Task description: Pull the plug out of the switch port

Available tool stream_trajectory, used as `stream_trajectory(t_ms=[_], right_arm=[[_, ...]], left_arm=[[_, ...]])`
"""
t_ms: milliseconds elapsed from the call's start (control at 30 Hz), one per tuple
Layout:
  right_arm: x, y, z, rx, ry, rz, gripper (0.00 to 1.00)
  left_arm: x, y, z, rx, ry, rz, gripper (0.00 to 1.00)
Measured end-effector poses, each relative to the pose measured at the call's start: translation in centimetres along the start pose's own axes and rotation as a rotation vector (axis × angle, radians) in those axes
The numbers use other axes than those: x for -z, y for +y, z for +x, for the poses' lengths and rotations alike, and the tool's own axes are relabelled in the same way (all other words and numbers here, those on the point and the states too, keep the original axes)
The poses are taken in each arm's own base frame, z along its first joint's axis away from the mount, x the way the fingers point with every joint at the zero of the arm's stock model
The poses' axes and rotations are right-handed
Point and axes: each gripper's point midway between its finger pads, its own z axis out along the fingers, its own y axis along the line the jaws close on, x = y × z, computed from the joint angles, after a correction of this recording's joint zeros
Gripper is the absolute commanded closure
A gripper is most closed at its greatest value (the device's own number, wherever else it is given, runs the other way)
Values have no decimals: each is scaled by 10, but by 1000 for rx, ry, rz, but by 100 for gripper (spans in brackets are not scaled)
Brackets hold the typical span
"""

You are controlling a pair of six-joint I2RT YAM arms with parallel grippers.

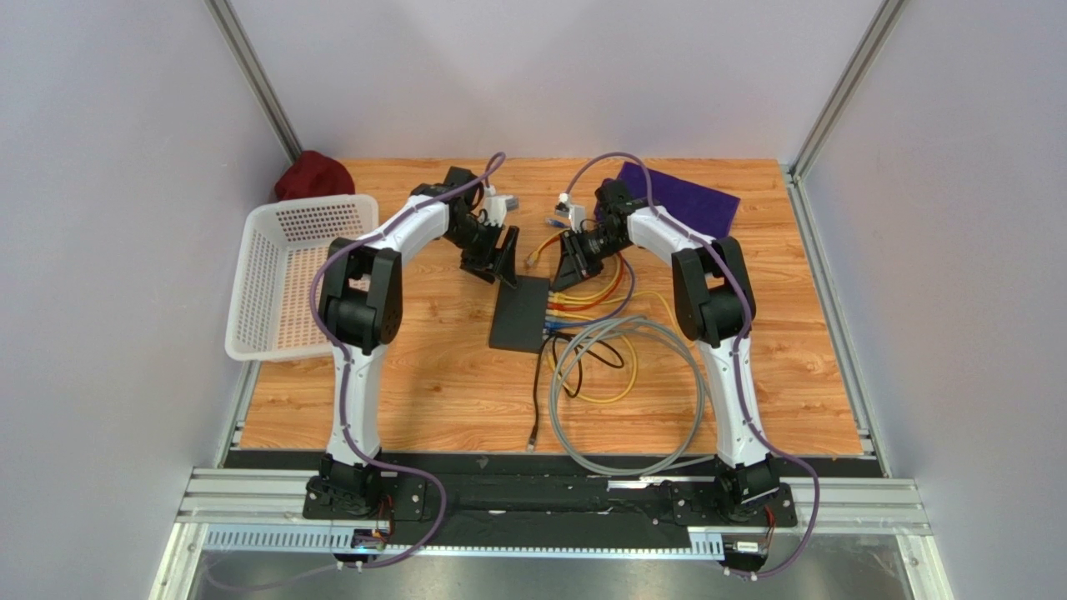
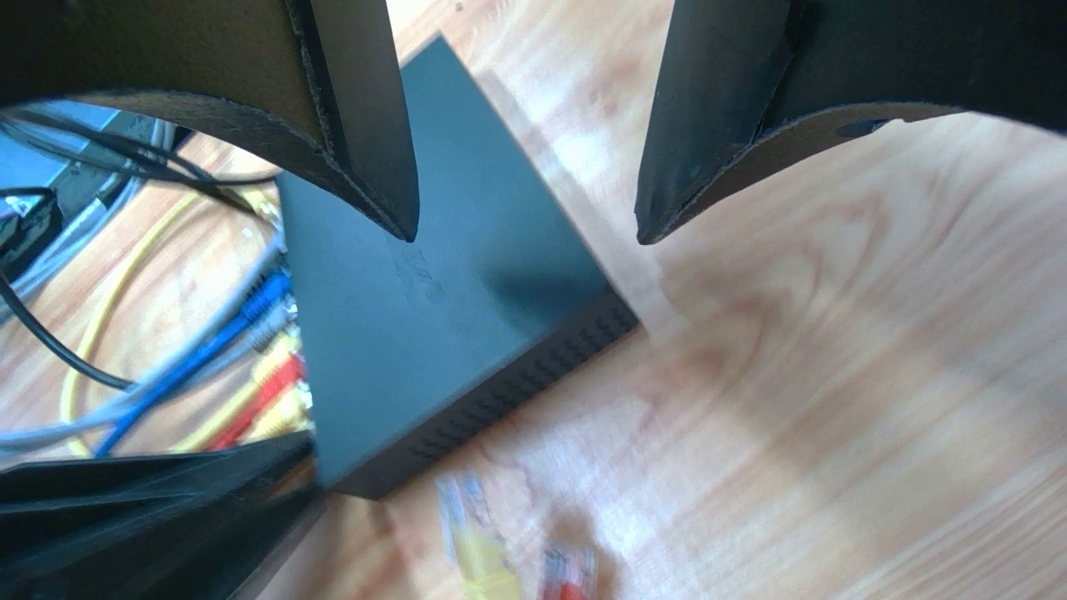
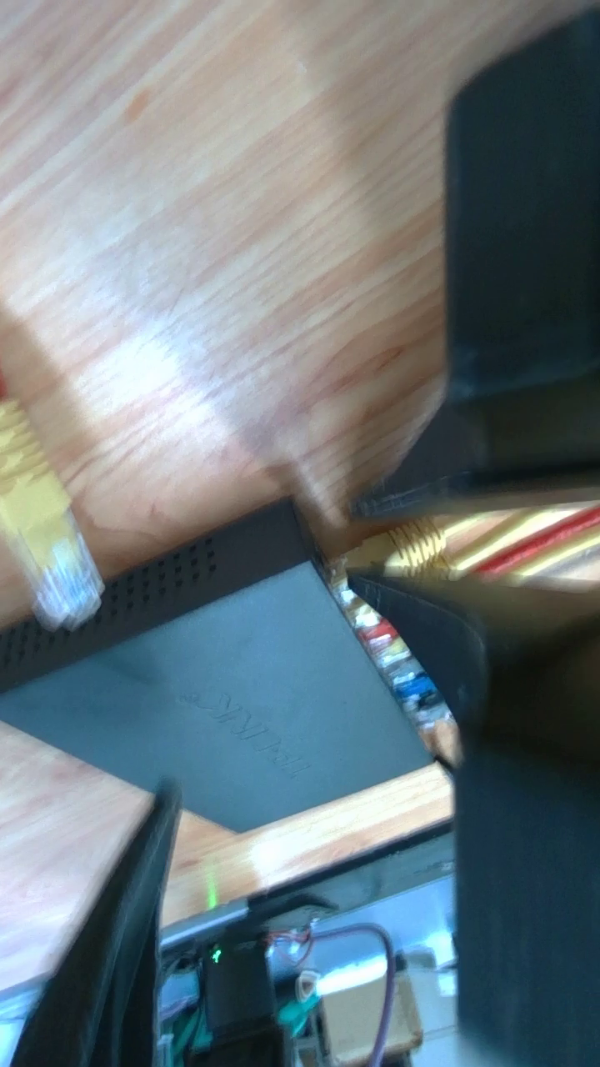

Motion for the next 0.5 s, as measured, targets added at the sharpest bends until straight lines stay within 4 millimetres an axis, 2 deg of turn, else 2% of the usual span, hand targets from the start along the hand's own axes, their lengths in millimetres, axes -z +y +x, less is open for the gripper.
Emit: stream_trajectory(t_ms=[33,100,133,200,300,500], right_arm=[[1,-3,0,-4,-1,12,55],[4,-3,2,-37,-3,-1,50],[6,-3,2,-42,-5,-5,43],[7,0,1,-61,-7,-18,40],[8,4,1,-66,-6,-2,42],[7,-1,2,-54,-7,41,54]], left_arm=[[7,-2,0,-6,-12,-2,27],[21,-10,-1,-18,-34,3,27],[28,-16,-2,-27,-48,9,28],[39,-25,-5,-34,-72,27,31],[42,-31,-7,-35,-81,50,33],[20,-23,9,14,-16,59,35]])
